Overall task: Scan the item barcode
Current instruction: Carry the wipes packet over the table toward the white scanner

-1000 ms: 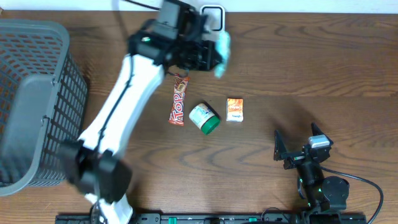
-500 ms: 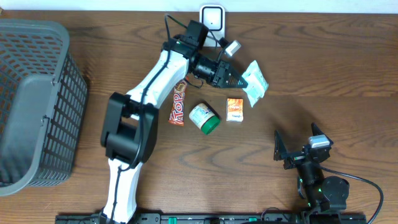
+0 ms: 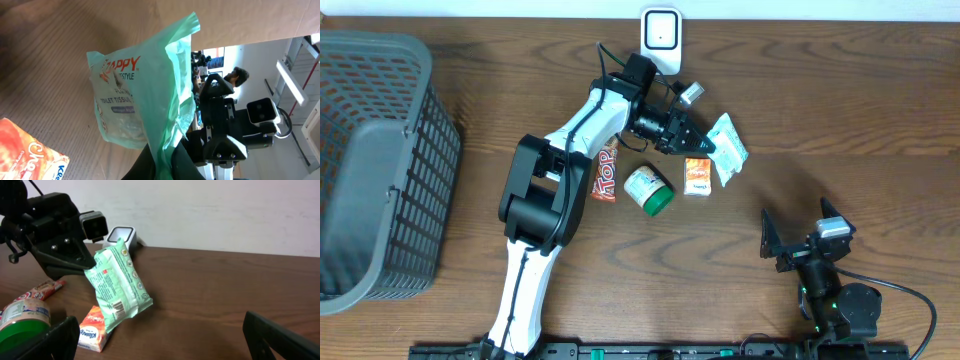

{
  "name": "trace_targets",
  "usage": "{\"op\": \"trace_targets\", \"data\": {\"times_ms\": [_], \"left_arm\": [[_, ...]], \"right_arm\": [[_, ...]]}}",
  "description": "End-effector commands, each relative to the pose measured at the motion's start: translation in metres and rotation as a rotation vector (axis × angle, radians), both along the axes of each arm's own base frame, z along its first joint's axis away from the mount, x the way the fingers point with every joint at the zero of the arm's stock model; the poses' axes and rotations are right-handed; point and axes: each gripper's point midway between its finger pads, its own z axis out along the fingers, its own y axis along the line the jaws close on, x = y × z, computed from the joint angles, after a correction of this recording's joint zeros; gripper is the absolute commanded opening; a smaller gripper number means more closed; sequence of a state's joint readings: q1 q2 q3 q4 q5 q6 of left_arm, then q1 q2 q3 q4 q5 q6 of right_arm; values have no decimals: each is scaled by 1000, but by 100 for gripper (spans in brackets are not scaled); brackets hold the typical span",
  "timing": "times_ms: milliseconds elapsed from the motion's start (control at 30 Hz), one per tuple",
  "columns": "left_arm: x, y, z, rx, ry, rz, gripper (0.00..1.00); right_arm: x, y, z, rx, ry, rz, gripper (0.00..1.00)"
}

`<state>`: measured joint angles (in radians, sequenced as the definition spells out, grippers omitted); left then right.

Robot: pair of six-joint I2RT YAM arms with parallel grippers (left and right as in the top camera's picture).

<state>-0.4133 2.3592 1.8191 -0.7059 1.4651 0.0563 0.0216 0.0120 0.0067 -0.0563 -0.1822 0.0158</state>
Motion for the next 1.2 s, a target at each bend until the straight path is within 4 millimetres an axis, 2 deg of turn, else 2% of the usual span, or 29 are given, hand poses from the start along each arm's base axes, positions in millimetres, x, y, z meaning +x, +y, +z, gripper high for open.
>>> {"op": "trace_targets", "data": {"times_ms": [0,267,367,567,600,733,900,967,1167], "left_arm": [[-1,1,11,-39,13,-6,7],[-1,1,11,-5,100,7,7],[-1,1,16,-4,175,8,7],[0,4,22,-26,217,8,7],[3,7,22,-27,217,15,7],[11,16,22,-15,252,44,7],[22,29,22,2,312,83,8],[25,33,23,0,310,94,7],[34,45,25,7,345,128,7]], "right_arm": [[0,0,0,13,3,-2,99],[0,0,0,13,1,-4,99],[0,-2,2,12,-5,-13,99],[0,3,-3,21,17,14,99],[0,5,-9,98,61,17,99],[0,17,-33,229,203,68,99],[1,18,-67,270,382,45,99],[3,18,-68,269,400,43,99],[15,18,-48,266,350,50,99]]}}
